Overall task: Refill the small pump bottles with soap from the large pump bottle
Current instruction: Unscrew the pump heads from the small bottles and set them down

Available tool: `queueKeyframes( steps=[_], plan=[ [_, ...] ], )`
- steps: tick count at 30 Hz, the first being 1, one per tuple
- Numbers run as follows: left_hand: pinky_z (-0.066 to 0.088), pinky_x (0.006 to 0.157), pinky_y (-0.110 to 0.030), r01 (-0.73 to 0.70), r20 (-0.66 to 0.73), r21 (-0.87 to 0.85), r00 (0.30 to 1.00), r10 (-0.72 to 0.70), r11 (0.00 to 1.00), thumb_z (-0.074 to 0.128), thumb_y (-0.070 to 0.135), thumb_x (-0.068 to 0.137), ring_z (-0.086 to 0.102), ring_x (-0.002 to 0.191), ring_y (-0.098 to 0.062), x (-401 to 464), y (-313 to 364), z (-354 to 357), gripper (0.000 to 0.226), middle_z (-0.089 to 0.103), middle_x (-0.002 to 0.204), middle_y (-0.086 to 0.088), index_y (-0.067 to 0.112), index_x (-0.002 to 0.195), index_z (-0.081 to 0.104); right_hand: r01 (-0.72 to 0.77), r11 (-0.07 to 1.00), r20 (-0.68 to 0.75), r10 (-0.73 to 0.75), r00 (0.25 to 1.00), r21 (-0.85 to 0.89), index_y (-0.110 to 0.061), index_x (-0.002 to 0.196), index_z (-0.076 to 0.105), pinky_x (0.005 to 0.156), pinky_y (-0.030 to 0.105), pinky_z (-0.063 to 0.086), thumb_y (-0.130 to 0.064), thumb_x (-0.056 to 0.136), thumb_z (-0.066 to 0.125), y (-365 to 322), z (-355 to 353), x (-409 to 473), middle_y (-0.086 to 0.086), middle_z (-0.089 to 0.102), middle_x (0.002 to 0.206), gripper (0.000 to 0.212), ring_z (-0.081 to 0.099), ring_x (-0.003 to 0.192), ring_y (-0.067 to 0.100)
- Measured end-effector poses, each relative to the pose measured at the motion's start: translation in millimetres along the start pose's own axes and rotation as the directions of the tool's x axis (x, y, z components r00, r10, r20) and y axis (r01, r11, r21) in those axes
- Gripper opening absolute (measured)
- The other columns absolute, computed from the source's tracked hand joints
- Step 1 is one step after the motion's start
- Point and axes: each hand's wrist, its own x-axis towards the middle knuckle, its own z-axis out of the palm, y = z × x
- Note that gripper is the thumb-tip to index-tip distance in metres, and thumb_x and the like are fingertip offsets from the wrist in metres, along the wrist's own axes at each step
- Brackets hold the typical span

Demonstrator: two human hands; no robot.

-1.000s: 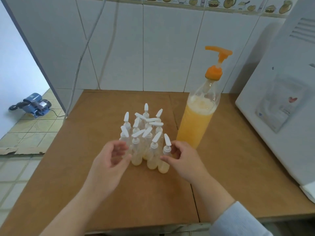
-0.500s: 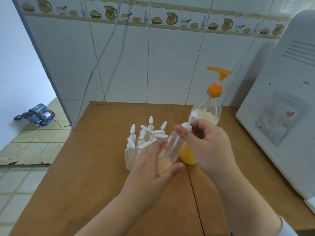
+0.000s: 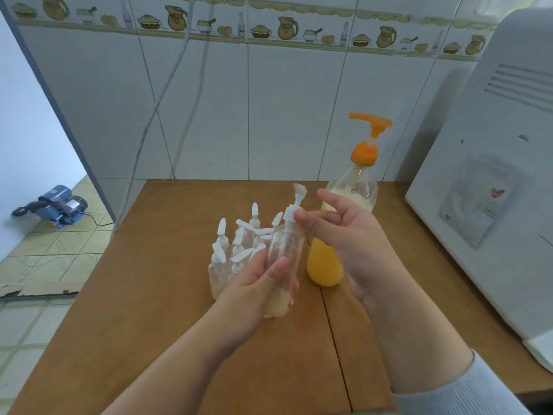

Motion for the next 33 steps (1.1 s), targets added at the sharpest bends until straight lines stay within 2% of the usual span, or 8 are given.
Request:
queueKeyframes(
  steps=[3,7,9,13,17,20,27,33],
  plan=[
    [0.047,0.075,-0.033,-0.002,0.087,0.052,0.996,-0.002,0.999,0.05,0.047,0.087,0.058,0.075,-0.016,-1.7,-0.6,1.5,0.026,0.061,0.082,0.003,0.023,0.094,0.059,0.007,0.999,-0.02,-0.006,1.0,0.047,-0.022,0.137,0.044,0.08,0.02,0.042,-0.038,0.052,0.076,3.9,1.2,0.6,0.006,0.07,0.097,0.093,0.063,0.102,0.012],
    [0.045,0.074,-0.034,-0.063,-0.002,-0.024,0.998,0.063,0.998,0.052,0.048,0.087,0.055,0.075,-0.016,-3.8,-5.3,8.0,0.032,0.059,0.083,0.001,0.017,0.095,0.057,0.004,1.0,-0.077,-0.002,0.997,0.028,-0.024,0.141,0.039,0.103,0.038,0.041,-0.03,0.054,0.077,3.9,-14.7,3.2,-0.004,0.074,0.095,0.095,0.064,0.103,0.011],
    [0.043,0.076,-0.032,-0.047,-0.038,0.004,0.998,0.047,0.999,0.053,0.048,0.086,0.057,0.077,-0.011,-2.9,-8.0,12.4,0.028,0.061,0.082,0.007,0.023,0.096,0.058,0.005,0.997,-0.074,0.0,0.997,0.077,-0.02,0.138,0.044,0.104,0.04,0.041,-0.025,0.055,0.077,4.2,-19.8,2.1,-0.003,0.074,0.091,0.089,0.066,0.098,0.011],
    [0.044,0.084,-0.023,0.039,-0.056,0.15,0.998,-0.031,0.988,0.05,0.042,0.092,0.058,0.093,0.004,-1.0,-16.9,26.9,0.013,0.064,0.093,0.025,0.036,0.103,0.053,0.064,0.996,-0.06,-0.068,0.996,-0.057,-0.024,0.135,0.048,0.079,0.017,0.043,-0.019,0.069,0.078,8.9,-19.3,1.9,-0.005,0.074,0.087,0.072,0.067,0.089,0.001],
    [0.046,0.081,-0.02,0.156,-0.17,0.279,0.979,-0.111,0.947,0.057,0.035,0.091,0.053,0.096,0.003,4.4,-32.5,37.3,0.014,0.056,0.102,0.023,0.039,0.097,0.045,0.15,0.983,-0.134,-0.163,0.977,-0.104,-0.029,0.133,0.046,0.076,0.02,0.047,-0.016,0.077,0.074,11.6,-28.5,4.3,-0.008,0.074,0.087,0.064,0.067,0.088,0.005],
    [0.036,0.07,-0.009,0.191,-0.209,0.343,0.97,-0.124,0.92,0.062,0.032,0.089,0.049,0.096,0.006,8.5,-50.7,47.5,0.026,0.047,0.102,0.029,0.044,0.091,0.039,0.261,0.961,-0.201,-0.275,0.94,-0.095,-0.028,0.128,0.049,0.081,0.026,0.055,-0.01,0.079,0.073,16.0,-37.9,1.9,-0.001,0.071,0.088,0.057,0.066,0.085,0.016],
    [0.036,0.066,-0.009,0.248,-0.289,0.417,0.948,-0.131,0.874,0.059,0.022,0.091,0.05,0.09,0.001,36.6,-94.0,67.6,0.025,0.05,0.106,0.015,0.033,0.104,0.04,0.445,0.895,-0.454,-0.413,0.79,-0.04,-0.031,0.112,0.053,0.073,0.014,0.049,-0.001,0.081,0.069,36.4,-69.0,-11.2,-0.007,0.058,0.077,0.046,0.055,0.074,0.005],
    [0.031,0.085,-0.018,0.325,-0.343,0.416,0.921,-0.184,0.849,0.058,0.018,0.092,0.04,0.102,-0.002,55.7,-108.2,71.2,0.034,0.044,0.115,0.015,0.026,0.119,0.041,0.297,0.954,-0.573,-0.267,0.775,-0.044,-0.03,0.113,0.051,0.07,0.011,0.051,0.005,0.079,0.07,105.0,-84.4,-24.6,0.001,0.065,0.088,0.052,0.061,0.079,0.006]
  ],
)
